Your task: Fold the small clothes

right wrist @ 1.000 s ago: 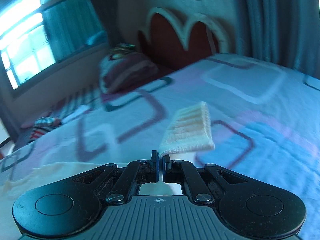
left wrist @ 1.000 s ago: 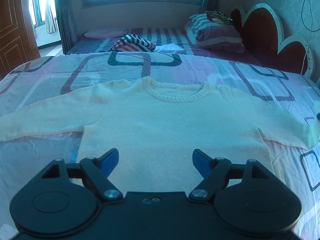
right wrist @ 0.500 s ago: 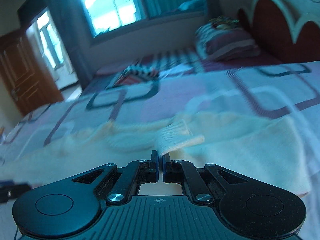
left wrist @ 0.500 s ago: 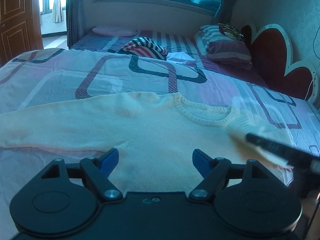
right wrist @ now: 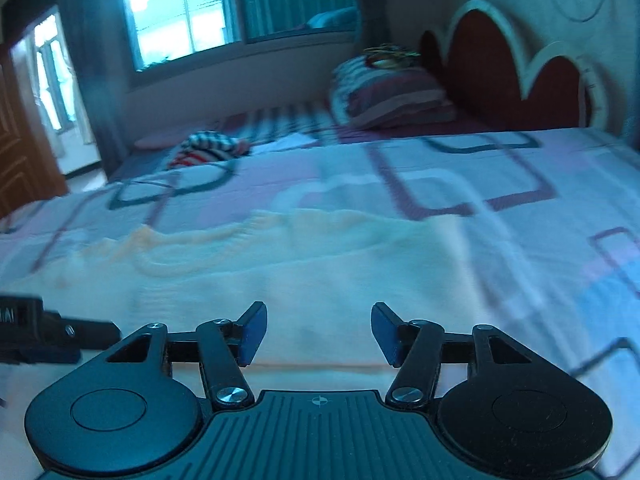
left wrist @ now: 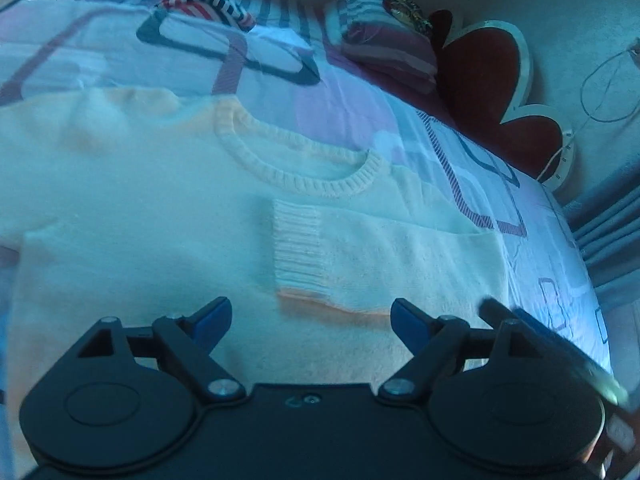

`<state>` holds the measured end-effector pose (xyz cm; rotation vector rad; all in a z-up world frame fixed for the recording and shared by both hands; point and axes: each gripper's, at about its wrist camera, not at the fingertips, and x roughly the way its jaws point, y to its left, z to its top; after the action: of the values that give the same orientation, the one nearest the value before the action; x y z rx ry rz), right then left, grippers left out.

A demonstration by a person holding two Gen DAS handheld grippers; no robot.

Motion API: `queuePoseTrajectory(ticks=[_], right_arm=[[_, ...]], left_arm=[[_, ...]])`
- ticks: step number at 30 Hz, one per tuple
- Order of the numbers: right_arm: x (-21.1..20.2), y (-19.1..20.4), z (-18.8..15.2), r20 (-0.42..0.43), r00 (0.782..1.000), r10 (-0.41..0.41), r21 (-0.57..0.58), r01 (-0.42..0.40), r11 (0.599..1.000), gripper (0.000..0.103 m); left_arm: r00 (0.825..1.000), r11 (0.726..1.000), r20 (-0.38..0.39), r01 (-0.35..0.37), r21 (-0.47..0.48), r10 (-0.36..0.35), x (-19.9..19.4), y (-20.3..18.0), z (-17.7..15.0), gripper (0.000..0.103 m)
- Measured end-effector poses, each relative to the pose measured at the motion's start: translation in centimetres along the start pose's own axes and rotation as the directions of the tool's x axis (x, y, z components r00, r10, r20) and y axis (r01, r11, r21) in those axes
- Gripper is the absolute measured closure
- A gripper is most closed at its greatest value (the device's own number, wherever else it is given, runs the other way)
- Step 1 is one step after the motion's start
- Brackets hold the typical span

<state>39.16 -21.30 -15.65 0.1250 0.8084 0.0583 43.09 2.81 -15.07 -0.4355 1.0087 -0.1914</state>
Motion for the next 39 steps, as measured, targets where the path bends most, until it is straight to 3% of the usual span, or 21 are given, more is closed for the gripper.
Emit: queuePoseTrajectory(ticks=[2,6,9,10,11,15,20,26,27,29,34,37,39], right_arm=[[-0.4,-1.7,-0.5,-0.008,0.999,-0.041,0.005,0.041,0.999,0.046],[-0.6,-4.5,-1.8,-0.038,0.996,-0.085,0.045,0.086,0.995,0.046],[-0.6,-5.3,-2.2,-0.055,0.993,-0.1,0.061,0.103,0.993,0.046],[-0.5,-5.5,-2.4,-0.062,0.993,-0.099,0.064,0.103,0.993,0.046],[-0.4,-5.6,-2.5,-0.068,0.993,-0.098,0.069,0.103,0.992,0.046],[0.2,-5.5,-2.6,-0.081,0.99,-0.112,0.079,0.119,0.99,0.046],[1.2,-5.2,-2.6,-0.095,0.989,-0.11,0.086,0.118,0.989,0.046],[2.1,-4.5,-1.6,-0.077,0.995,-0.07,0.124,0.079,0.989,0.048],[2.2,-4.1,-1.5,-0.074,0.995,-0.061,0.117,0.069,0.991,0.052],[2.5,-3.3,-1.3,-0.074,0.996,-0.042,0.096,0.05,0.994,0.072],[3.7,-2.3,-0.8,-0.093,0.995,-0.024,0.091,0.032,0.995,0.078],[3.9,-2.3,-0.6,-0.105,0.994,0.011,0.1,0.0,0.995,0.096],[3.7,-2.1,-0.5,-0.096,0.995,0.013,0.084,-0.005,0.996,0.099]], left_arm=[[1.0,0.999,-0.005,0.014,-0.033,-0.014,1.3,0.2,0.1,0.034],[1.0,0.996,0.022,0.015,-0.088,-0.014,2.8,0.6,0.3,0.051],[0.999,0.997,0.044,0.004,-0.072,0.0,3.0,0.2,0.5,0.074],[0.999,0.998,0.051,0.01,-0.07,-0.007,3.1,0.2,0.5,0.09],[0.999,0.997,0.048,0.015,-0.079,-0.011,3.2,0.4,0.5,0.093],[0.991,0.995,0.128,0.056,-0.082,-0.045,1.5,-0.1,1.4,0.096],[0.96,0.991,0.265,0.115,-0.076,-0.091,-3.0,-0.4,4.2,0.096],[0.926,0.993,0.378,0.064,-0.102,-0.021,-6.7,2.4,6.2,0.096],[0.923,0.994,0.384,0.041,-0.102,0.002,-7.0,3.0,6.2,0.096],[0.924,0.993,0.379,0.005,-0.118,0.04,-7.1,4.3,6.1,0.096],[0.931,0.986,0.353,-0.039,-0.16,0.094,-6.7,6.6,5.2,0.096],[0.931,0.982,0.347,-0.056,-0.181,0.117,-6.4,7.7,4.6,0.096],[0.931,0.979,0.343,-0.062,-0.196,0.128,-6.3,8.3,4.3,0.096]])
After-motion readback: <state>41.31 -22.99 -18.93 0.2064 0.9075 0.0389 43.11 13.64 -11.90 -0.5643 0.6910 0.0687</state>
